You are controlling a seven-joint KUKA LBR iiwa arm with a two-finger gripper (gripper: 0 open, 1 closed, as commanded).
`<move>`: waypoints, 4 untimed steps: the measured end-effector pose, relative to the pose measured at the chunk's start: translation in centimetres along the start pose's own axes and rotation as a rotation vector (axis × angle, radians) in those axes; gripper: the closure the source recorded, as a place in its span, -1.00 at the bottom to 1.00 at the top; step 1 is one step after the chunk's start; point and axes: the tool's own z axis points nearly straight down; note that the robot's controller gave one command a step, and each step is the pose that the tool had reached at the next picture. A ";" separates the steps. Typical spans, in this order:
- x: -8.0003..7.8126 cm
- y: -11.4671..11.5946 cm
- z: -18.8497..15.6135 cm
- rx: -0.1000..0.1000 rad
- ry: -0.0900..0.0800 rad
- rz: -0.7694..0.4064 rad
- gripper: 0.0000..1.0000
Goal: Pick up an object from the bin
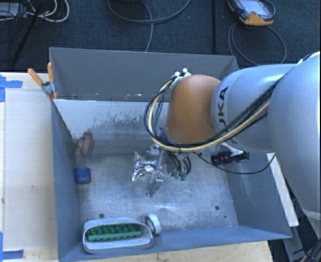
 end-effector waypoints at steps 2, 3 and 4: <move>-1.4 -1.3 5.5 0.001 0.000 0.155 1.00; 0.9 -2.1 -7.0 0.001 -0.004 0.109 1.00; 6.4 -1.5 -11.6 0.002 0.003 -0.291 1.00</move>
Offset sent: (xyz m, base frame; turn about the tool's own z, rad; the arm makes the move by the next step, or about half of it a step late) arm 0.0102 -0.0164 -0.0588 0.1616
